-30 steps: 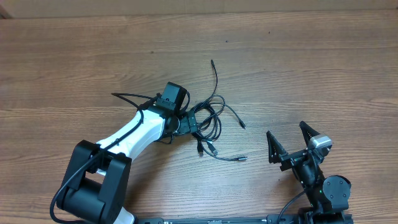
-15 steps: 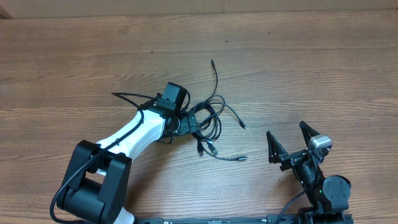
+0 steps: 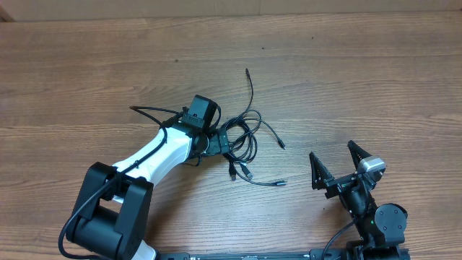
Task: Untangle cables
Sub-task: 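Close the left gripper on the cable loops and pull them left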
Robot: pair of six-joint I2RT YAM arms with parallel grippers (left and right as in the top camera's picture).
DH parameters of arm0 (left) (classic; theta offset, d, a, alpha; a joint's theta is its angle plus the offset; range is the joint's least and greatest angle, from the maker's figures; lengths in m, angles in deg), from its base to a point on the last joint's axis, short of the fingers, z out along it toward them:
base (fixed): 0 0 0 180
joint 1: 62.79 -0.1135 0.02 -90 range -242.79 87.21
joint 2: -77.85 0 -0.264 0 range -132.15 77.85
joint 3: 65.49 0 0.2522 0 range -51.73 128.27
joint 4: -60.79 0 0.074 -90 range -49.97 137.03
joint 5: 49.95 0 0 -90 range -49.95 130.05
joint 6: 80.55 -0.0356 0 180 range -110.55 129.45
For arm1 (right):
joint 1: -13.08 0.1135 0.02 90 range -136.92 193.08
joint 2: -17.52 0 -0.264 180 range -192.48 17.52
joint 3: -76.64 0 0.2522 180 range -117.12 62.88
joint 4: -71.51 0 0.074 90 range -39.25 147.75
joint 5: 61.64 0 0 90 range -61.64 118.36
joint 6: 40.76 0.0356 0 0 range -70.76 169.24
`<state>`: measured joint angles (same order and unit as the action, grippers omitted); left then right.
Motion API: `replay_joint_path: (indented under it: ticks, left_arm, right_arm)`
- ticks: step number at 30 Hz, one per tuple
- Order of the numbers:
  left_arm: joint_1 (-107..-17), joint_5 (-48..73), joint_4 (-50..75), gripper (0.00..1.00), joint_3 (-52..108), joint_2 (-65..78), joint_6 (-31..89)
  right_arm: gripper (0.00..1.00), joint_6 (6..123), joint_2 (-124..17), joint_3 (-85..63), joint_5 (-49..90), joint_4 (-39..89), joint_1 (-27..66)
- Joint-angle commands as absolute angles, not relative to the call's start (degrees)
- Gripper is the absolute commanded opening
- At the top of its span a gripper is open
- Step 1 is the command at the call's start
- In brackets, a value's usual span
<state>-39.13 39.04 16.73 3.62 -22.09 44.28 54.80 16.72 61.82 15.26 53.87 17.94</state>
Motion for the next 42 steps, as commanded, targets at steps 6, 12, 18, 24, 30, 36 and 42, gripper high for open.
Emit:
replay_joint_path:
  ticks: [6,12,18,24,30,36,42]
  left_arm:
    - [-38.6,41.2,18.7,1.0,4.3,-24.3,44.9]
    - [-36.2,40.7,20.1,0.95,4.3,-25.5,44.8]
    - [-35.4,49.3,17.6,0.89,4.3,-25.9,44.9]
    - [-36.7,53.4,17.0,0.83,4.5,-25.8,44.8]
    - [-36.7,45.8,13.3,0.66,10.9,-25.6,44.1]
    - [-36.1,41.5,9.6,0.78,20.4,-25.5,44.7]
    - [-36.0,41.6,8.8,0.82,21.0,-25.8,51.9]
  right_arm:
    - [1.0,55.0,17.3,62.4,15.7,54.2,17.8]
    - [1.0,55.0,17.3,62.4,15.7,54.2,17.8]
    - [1.0,55.0,17.3,62.4,15.7,54.2,17.8]
    - [1.0,55.0,17.3,62.4,15.7,54.2,17.8]
    - [1.0,55.0,17.3,62.4,15.7,54.2,17.8]
    - [1.0,55.0,17.3,62.4,15.7,54.2,17.8]
    - [1.0,55.0,17.3,62.4,15.7,54.2,17.8]
